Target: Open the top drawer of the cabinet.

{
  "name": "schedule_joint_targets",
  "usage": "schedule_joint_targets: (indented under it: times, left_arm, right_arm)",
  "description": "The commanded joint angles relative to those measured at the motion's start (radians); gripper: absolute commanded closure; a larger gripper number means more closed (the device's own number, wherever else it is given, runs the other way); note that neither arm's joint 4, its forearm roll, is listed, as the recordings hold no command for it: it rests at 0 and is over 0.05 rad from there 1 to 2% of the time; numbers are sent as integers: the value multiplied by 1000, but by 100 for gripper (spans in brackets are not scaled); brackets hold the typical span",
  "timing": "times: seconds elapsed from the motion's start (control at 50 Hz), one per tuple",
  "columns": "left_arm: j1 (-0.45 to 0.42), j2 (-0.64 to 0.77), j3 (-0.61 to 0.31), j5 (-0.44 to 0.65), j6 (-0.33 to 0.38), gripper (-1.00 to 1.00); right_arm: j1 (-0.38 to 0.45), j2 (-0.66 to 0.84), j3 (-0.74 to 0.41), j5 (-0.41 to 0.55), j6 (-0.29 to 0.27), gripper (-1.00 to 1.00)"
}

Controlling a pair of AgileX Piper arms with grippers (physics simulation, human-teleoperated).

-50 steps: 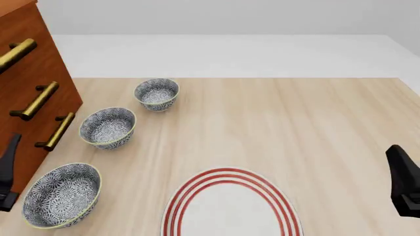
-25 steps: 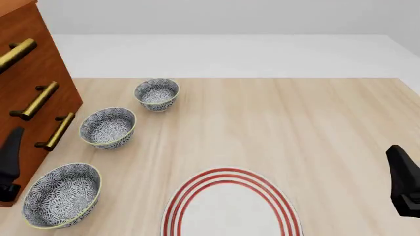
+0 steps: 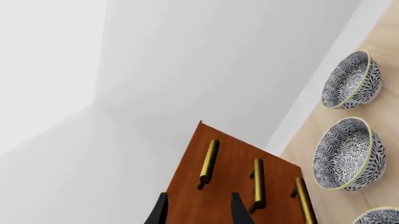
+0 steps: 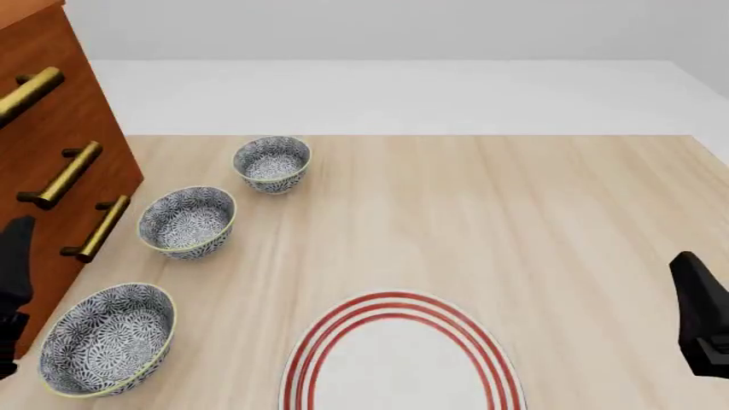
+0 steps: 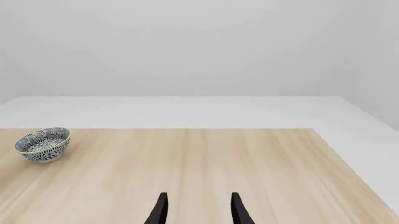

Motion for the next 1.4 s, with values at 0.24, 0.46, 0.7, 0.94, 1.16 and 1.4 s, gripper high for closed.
schedule_joint_targets:
  times: [0.24, 0.46, 0.7, 0.94, 1.16, 1.4]
  left_arm:
    - [-22, 111, 71, -149, 184, -100]
    - [-25, 128, 62, -158, 233, -100]
    - [4, 196, 65, -222, 220, -100]
    - [35, 266, 67, -304, 250, -100]
    - [52, 324, 54, -359, 276, -100]
    - [62, 380, 28, -389, 307, -100]
  right_arm:
    - [0, 0, 0, 0, 0, -100]
    - [0, 0, 0, 0, 0, -100]
    - [0, 0, 0, 0, 0, -100]
    - [0, 0, 0, 0, 0, -100]
    - [0, 0, 0, 0, 0, -100]
    - [0, 0, 0, 0, 0, -100]
